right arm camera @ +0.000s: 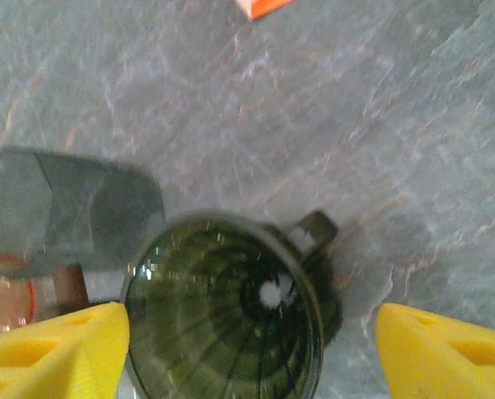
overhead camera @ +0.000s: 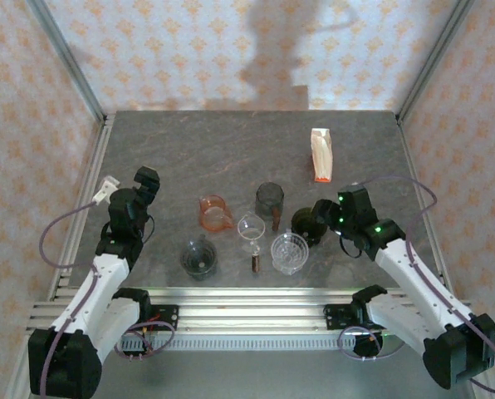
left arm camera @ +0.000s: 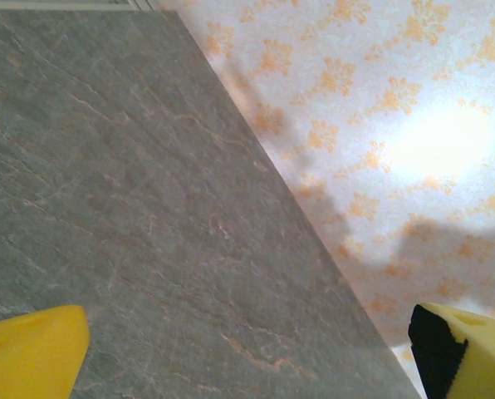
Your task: Place the coffee filter in the dripper
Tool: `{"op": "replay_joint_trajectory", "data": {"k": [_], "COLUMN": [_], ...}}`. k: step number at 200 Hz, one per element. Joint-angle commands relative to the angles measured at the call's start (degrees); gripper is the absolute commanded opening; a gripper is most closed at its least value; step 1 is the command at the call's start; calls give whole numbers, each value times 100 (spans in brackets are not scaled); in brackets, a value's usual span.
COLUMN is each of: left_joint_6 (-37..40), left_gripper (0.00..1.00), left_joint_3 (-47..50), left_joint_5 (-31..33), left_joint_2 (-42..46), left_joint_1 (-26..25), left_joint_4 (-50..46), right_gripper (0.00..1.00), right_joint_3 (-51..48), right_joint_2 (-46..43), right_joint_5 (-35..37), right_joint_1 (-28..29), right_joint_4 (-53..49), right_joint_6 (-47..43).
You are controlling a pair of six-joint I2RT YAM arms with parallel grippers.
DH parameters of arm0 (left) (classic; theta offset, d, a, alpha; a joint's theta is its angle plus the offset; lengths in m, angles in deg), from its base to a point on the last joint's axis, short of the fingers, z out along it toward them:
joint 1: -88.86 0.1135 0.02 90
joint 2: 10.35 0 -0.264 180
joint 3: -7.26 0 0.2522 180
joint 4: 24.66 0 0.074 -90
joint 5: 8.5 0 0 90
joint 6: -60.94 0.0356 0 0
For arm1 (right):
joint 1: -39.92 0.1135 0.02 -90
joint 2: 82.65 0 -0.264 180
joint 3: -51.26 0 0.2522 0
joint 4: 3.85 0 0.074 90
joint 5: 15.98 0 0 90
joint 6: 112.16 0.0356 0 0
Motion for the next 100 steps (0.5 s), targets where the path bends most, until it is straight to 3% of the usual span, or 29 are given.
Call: {"op": "replay_joint_trajectory", "data": {"k": [1, 52, 74, 100], "left_joint_6": [-98, -210, -173, -531], "left_gripper": [100, 100, 100, 89], "left_joint_3": [182, 91, 385, 1133], "left_joint_5": [-67, -54, -114, 148], "left_joint_2": [281, 402, 557, 1068], "left_joint_1": [38, 33, 34, 35], "left_joint_4": [-230, -904, -468, 350], "right_gripper": [76, 61, 57, 56], "right_joint_3": [-126, -215, -384, -554], "right_joint_2": [-224, -526, -513, -529], "right_joint_5": [-208, -532, -728, -729], "right_joint_1": [200, 476, 611, 977], "right_joint_4": [-523, -943, -984, -731], "right_joint_6": [71, 208, 301, 437]}}
